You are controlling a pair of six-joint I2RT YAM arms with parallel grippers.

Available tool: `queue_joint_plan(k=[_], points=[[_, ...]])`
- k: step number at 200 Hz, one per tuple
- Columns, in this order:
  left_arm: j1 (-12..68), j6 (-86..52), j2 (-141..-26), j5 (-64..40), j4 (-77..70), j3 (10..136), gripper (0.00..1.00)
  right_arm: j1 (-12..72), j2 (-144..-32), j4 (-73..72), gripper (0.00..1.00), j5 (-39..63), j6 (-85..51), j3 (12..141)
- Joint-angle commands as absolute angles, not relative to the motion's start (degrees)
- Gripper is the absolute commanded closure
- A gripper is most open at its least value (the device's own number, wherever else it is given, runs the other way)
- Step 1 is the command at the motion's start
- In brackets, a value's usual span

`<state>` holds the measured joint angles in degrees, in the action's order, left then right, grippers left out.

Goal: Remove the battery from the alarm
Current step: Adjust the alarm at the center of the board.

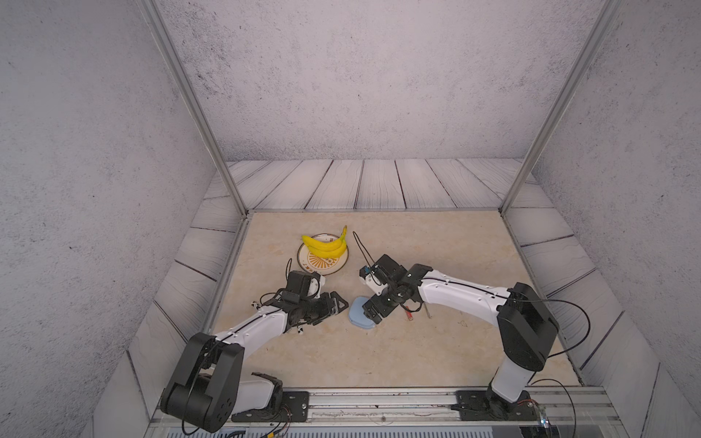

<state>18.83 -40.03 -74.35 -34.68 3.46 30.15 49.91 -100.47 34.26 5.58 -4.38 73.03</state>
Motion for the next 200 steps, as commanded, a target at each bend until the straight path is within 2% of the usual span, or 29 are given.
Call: queue_joint_plan(k=[1, 98, 156, 200], points=[[18.0, -40.0, -73.2, -34.2, 4.1, 29.0, 0.2, 50.0, -103.2, 36.7, 0.0, 5.5, 5.0, 75.4], [17.1, -39.6, -72.7, -33.9, 4.5, 27.6, 0.14, 51.3, -109.7, 36.9, 0.0, 6.0, 11.6, 78.7], [16.7, -39.6, -72.2, -33.8, 4.6, 27.2, 0.13, 52.3, -109.8, 34.2, 0.0, 9.2, 10.6, 77.8], [16.5, -39.5, -72.1, -34.3, 4.7, 27.3, 0.12, 53.2, -111.9, 33.8, 0.0, 6.8, 10.4, 77.4]])
